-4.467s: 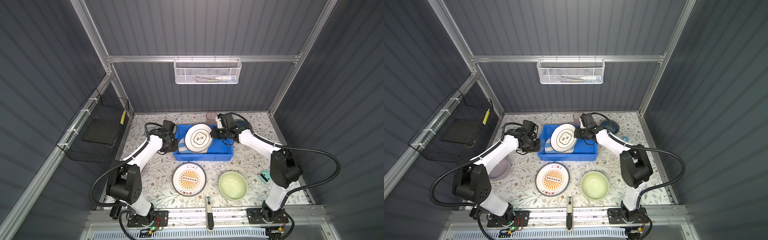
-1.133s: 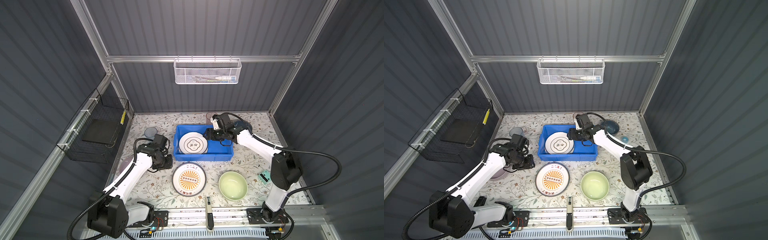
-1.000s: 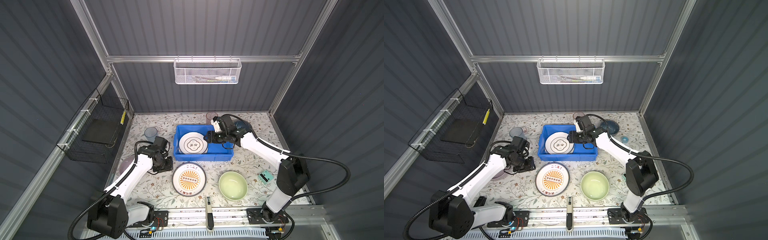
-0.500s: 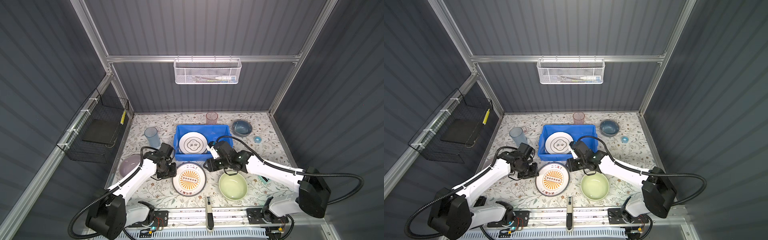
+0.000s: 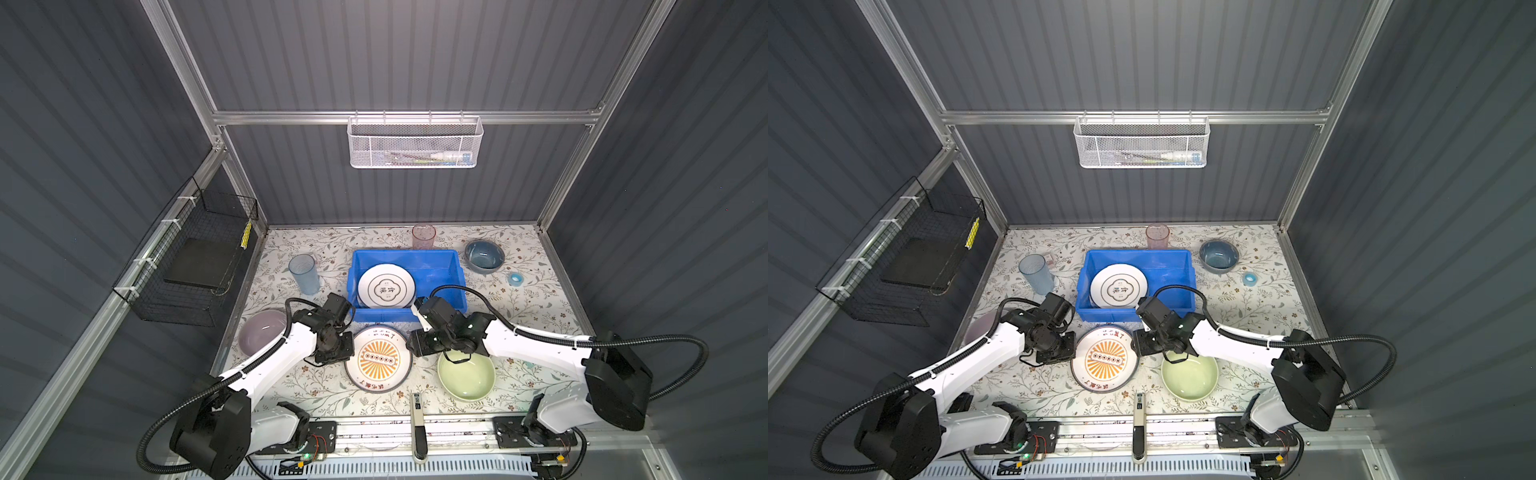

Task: Place the mixed dishes into the plastic bin
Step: 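Pinch the orange-sunburst plate rim with right gripper while left steadies stack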

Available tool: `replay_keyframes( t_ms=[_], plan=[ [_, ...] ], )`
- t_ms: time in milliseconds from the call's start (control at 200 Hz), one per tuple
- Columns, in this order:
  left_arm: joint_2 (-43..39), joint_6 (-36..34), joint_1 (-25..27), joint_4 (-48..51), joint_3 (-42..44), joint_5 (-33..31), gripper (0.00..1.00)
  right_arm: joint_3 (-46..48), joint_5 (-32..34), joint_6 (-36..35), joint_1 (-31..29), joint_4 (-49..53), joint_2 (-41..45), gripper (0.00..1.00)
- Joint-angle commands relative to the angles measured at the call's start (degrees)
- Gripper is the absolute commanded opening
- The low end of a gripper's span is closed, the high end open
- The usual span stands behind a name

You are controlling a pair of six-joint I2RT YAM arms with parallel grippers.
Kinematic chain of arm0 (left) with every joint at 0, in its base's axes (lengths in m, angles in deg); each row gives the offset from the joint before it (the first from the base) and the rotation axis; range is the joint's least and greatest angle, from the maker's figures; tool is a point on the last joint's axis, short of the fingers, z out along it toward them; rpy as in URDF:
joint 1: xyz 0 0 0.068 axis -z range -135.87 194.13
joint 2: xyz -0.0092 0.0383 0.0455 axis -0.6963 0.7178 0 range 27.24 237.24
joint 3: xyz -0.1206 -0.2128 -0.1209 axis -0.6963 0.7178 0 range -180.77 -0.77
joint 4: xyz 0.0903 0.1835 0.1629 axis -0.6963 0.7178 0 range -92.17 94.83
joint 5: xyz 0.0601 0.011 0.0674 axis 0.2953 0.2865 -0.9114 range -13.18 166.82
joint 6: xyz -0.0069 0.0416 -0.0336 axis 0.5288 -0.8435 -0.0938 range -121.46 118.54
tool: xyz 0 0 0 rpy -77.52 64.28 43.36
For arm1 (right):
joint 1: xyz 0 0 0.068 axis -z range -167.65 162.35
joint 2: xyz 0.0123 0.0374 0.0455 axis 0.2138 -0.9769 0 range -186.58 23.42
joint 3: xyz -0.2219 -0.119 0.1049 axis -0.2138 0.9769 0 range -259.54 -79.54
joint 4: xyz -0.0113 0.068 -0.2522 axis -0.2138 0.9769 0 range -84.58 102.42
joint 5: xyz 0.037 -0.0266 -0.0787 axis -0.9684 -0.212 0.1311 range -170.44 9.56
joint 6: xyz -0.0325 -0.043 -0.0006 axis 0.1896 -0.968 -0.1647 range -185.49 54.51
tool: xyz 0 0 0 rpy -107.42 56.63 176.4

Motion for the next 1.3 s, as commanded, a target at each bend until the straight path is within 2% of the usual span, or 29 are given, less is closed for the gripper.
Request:
replay_keyframes(
  t_ms=[0, 205, 305, 475, 1291],
  plan=[
    [-0.2, 1.1, 0.4, -1.0, 1.2, -0.5, 0.23, -0.7, 0.6, 1.5, -0.2, 0.1, -2.2, 0.48],
    [0.5, 1.2, 0.5, -2.9, 2.4, 0.9, 0.20, -1.2, 0.9, 2.7, -0.3, -0.5, -5.2, 0.48],
    [0.8, 1.1, 0.5, -3.2, 2.7, 1.2, 0.15, -1.3, 0.8, 3.4, -0.3, -1.3, -6.7, 0.47],
    [0.9, 1.2, 0.5, -4.1, 3.1, 1.6, 0.15, -1.2, 0.0, 4.4, -0.3, -2.7, -8.2, 0.46],
    [2.5, 1.0, 0.6, -6.3, 4.8, 2.8, 0.12, -0.5, -5.4, 5.7, -0.3, -6.7, -5.0, 0.41]
  ],
)
